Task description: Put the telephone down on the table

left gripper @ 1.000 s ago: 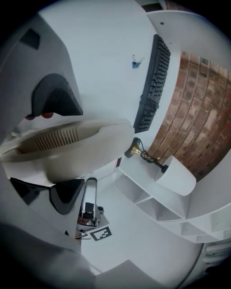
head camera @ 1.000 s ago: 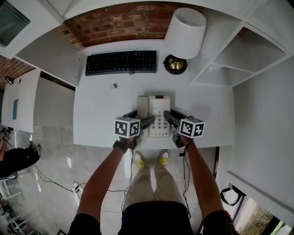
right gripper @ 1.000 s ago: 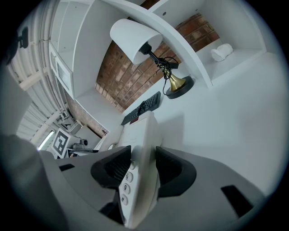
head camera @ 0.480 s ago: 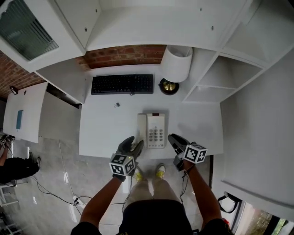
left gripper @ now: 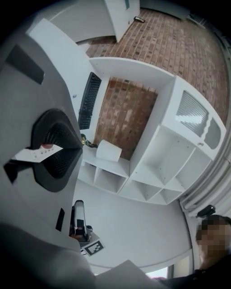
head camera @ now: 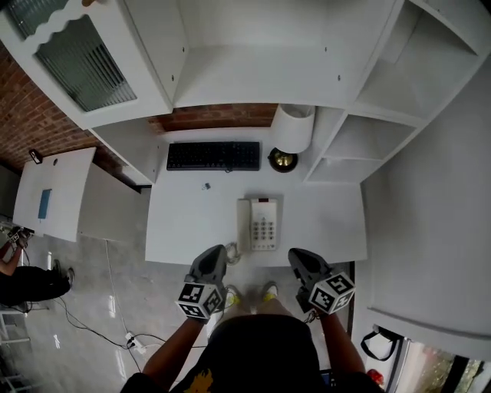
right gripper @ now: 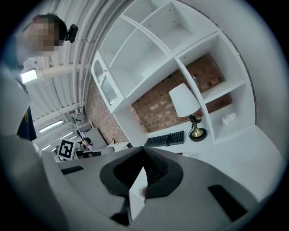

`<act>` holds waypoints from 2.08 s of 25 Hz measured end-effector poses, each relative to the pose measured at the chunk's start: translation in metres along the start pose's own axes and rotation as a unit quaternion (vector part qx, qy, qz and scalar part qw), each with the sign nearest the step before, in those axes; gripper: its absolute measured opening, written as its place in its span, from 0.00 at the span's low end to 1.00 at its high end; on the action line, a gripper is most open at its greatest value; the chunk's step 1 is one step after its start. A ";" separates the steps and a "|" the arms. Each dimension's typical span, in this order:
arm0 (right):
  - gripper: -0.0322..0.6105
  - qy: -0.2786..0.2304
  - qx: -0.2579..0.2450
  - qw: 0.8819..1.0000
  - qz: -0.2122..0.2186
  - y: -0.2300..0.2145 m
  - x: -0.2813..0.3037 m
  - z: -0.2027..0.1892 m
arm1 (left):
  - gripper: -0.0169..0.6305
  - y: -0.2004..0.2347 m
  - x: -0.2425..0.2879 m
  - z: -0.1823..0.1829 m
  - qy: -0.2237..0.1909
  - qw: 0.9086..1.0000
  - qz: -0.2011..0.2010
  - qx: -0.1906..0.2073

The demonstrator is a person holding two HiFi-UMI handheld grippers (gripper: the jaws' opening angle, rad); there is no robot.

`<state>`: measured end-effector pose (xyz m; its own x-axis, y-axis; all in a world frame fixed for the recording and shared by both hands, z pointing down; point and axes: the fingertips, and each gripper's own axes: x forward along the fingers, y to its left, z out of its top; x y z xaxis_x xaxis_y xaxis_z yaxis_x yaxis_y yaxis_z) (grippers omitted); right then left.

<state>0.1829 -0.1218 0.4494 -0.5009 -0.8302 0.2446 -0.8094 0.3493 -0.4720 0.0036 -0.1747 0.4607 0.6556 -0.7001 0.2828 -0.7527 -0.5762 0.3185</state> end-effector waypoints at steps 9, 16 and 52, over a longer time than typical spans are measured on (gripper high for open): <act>0.05 -0.045 -0.044 0.998 -0.006 0.035 -0.027 0.029 | 0.05 0.002 -0.029 0.021 0.033 0.996 0.055 0.053; 0.05 -0.041 -0.074 0.996 -0.042 0.042 -0.040 0.026 | 0.05 -0.001 -0.049 0.031 0.004 0.997 0.054 0.053; 0.05 -0.017 -0.115 0.989 -0.097 0.047 -0.051 0.034 | 0.05 0.001 -0.054 0.054 0.001 0.997 -0.006 0.082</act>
<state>0.1813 -0.0777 0.3857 -0.3225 -0.9037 0.2815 -0.9392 0.2685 -0.2140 -0.0354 -0.1605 0.3970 0.6646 -0.6921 0.2816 -0.7444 -0.6457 0.1700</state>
